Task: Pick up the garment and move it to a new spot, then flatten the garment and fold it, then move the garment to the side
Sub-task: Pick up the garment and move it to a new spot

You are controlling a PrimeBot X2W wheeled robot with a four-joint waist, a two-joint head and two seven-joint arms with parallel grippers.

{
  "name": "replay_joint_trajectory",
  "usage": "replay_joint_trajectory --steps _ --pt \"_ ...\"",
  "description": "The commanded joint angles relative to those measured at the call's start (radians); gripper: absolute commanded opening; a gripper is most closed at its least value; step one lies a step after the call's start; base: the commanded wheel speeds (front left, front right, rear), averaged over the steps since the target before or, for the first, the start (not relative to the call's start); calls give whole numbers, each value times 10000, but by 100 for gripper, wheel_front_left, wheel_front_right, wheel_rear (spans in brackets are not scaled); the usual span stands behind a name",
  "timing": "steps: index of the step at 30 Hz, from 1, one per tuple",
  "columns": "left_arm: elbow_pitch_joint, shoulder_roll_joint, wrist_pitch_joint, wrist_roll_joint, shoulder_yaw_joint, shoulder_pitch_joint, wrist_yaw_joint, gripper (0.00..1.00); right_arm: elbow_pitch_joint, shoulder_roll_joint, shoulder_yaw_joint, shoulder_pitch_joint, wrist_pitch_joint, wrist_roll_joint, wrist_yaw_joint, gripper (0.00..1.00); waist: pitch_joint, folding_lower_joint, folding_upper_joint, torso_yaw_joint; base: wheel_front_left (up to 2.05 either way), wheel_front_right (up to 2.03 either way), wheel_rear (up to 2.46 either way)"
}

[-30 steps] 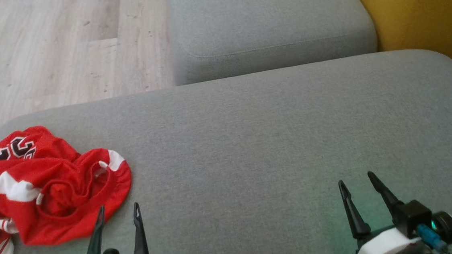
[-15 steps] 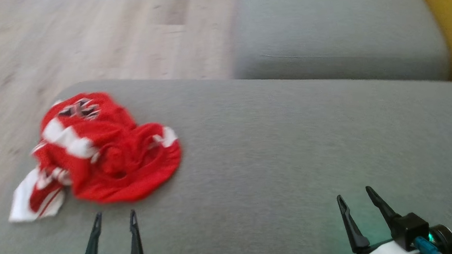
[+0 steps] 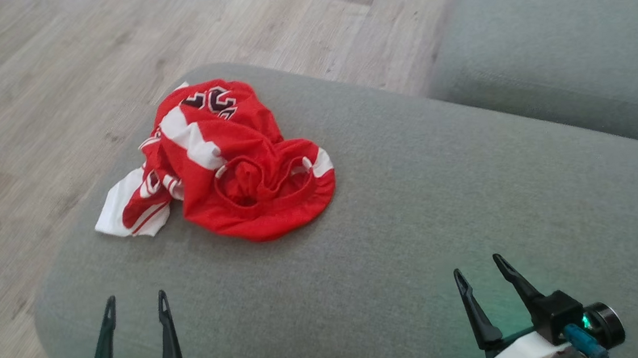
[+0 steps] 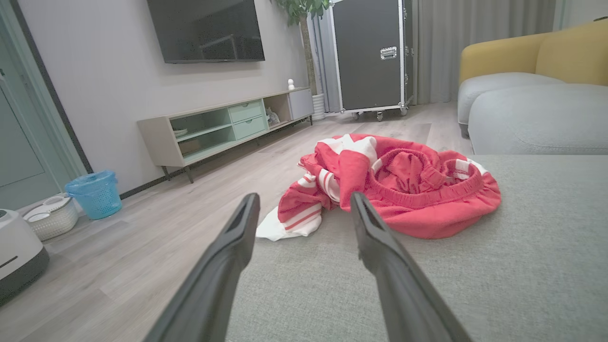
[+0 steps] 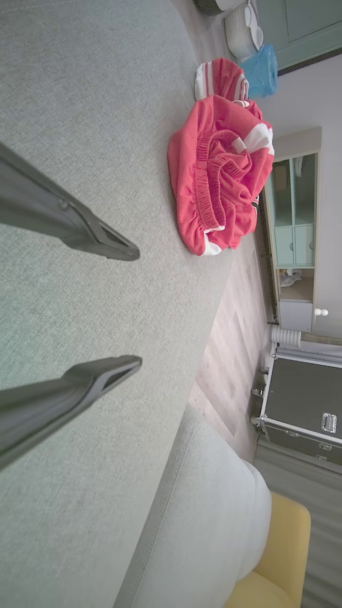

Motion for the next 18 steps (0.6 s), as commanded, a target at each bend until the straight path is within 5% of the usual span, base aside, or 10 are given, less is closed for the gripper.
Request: replay_joint_trajectory --steps 1,6,13,18 --pt "-393 9 -95 53 409 -378 110 100 -244 -97 235 -446 -111 -71 -7 100 149 -1 0 134 0 0 0" --pt "-849 84 -95 110 557 -614 185 100 -203 -97 89 -363 -111 -356 -7 100 366 -1 0 305 0 0 0" --pt "-1647 914 -95 639 536 -1999 445 100 -347 -97 -489 -7 -111 -992 -7 100 920 -1 0 266 0 0 0" --pt "-1307 1039 -95 79 434 -3947 -182 100 -563 -285 -770 -331 -111 -1652 -7 100 1908 -1 0 34 0 0 0"
